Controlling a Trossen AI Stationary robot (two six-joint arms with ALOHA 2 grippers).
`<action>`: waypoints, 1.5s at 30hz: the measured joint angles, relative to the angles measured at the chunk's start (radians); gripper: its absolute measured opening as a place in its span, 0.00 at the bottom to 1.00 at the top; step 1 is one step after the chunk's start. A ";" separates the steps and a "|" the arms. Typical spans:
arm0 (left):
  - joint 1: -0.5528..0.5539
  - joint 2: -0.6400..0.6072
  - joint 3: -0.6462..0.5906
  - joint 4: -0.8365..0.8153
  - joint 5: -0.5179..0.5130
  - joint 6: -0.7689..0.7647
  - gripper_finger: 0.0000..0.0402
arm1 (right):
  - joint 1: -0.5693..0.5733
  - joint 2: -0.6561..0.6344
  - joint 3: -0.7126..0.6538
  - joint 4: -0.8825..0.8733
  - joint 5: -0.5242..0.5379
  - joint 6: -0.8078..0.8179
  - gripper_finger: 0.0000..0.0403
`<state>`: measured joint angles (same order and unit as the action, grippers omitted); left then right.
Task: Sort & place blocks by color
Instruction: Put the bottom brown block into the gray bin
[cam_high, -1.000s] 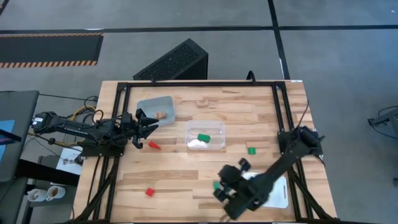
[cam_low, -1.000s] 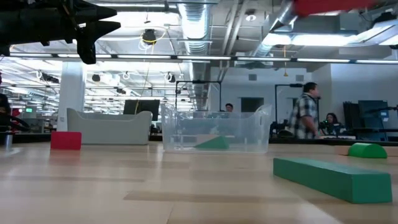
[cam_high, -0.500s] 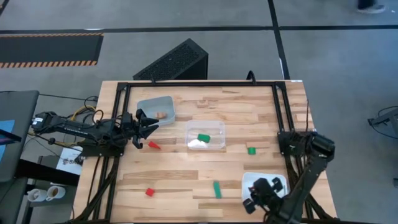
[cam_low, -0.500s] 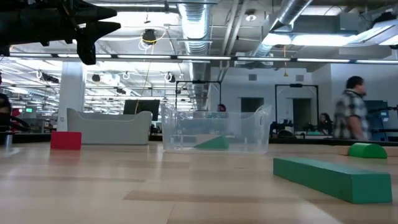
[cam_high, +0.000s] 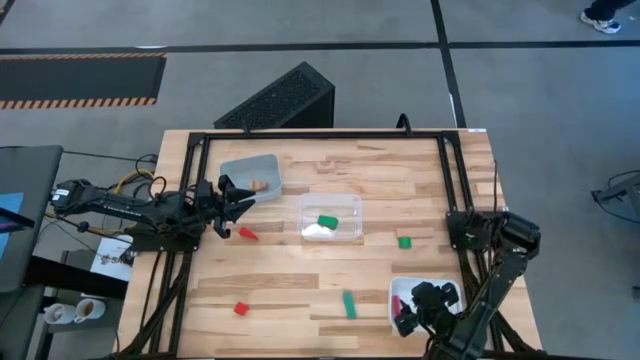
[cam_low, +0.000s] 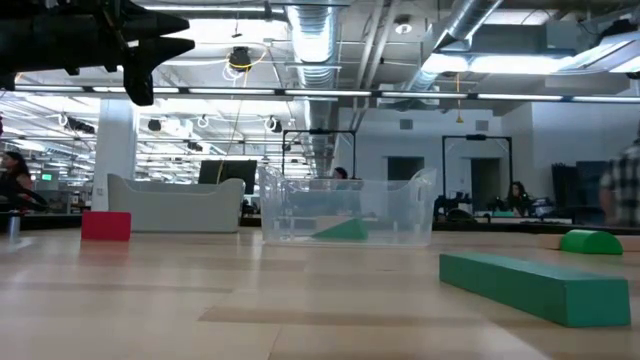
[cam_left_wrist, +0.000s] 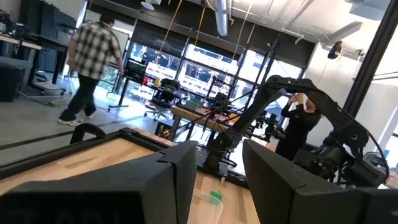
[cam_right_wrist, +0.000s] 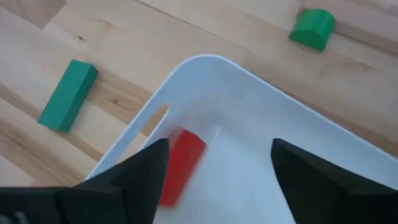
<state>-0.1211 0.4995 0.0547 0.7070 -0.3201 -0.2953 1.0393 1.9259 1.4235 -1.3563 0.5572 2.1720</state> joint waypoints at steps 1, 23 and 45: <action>0.000 0.000 0.000 -0.001 0.000 0.001 0.30 | -0.008 -0.010 0.000 0.001 -0.006 -0.014 0.79; 0.000 0.000 0.000 -0.021 -0.002 -0.003 0.30 | -0.260 -0.159 0.002 0.385 0.226 -0.807 0.72; 0.000 0.005 0.000 -0.027 -0.007 -0.006 0.30 | -0.378 -0.404 -0.151 0.191 0.233 -0.967 0.72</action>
<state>-0.1211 0.5041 0.0547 0.6796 -0.3275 -0.3016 0.6610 1.5222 1.2720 -1.1653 0.7899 1.2053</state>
